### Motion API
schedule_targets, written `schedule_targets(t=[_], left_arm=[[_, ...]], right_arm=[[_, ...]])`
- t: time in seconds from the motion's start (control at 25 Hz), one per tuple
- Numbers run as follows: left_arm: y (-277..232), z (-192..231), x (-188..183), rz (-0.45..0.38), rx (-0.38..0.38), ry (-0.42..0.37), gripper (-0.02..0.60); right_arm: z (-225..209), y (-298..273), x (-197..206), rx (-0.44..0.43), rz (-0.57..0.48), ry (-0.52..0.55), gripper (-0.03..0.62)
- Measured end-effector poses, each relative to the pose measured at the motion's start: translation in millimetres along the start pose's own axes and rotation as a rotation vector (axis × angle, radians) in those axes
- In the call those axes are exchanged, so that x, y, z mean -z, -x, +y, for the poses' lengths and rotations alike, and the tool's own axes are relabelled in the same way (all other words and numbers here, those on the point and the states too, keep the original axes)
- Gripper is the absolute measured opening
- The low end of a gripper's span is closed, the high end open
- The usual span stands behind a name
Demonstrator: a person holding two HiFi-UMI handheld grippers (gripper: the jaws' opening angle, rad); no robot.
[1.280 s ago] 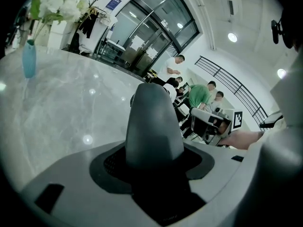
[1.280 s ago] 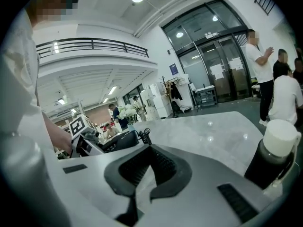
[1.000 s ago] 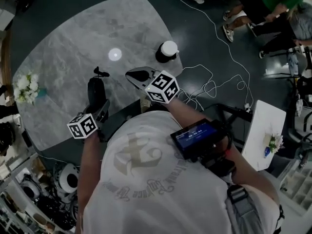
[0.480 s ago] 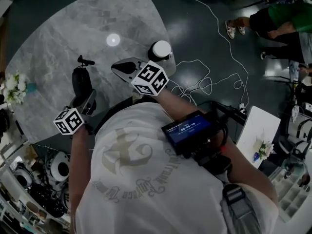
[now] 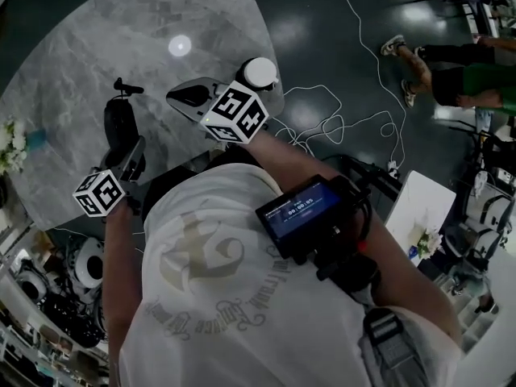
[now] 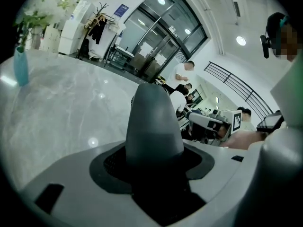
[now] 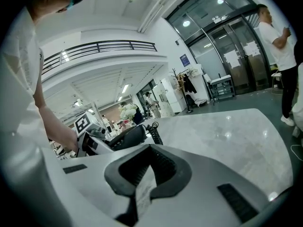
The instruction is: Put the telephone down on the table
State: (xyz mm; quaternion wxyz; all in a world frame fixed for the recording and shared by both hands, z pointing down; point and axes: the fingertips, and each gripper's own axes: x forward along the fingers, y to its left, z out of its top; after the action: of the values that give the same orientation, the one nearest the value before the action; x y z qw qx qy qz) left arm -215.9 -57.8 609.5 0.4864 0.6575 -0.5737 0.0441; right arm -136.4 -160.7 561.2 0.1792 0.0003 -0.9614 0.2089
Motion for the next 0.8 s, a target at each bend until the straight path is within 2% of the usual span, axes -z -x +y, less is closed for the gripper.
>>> schedule_targets(t=[0.24,0.8], left_arm=[[-10.1,9.0,-4.5,0.043,0.012,-0.041,0.275],[-54.4,12.8,-52.8,0.107,0.035,-0.168,0.275]], right_arm=[[-7.5,-8.1,-3.4,0.033,-0.004,-0.022,0.015],[-31.4,-6.8,-1.5,0.094,-0.001,-0.087,0.015]])
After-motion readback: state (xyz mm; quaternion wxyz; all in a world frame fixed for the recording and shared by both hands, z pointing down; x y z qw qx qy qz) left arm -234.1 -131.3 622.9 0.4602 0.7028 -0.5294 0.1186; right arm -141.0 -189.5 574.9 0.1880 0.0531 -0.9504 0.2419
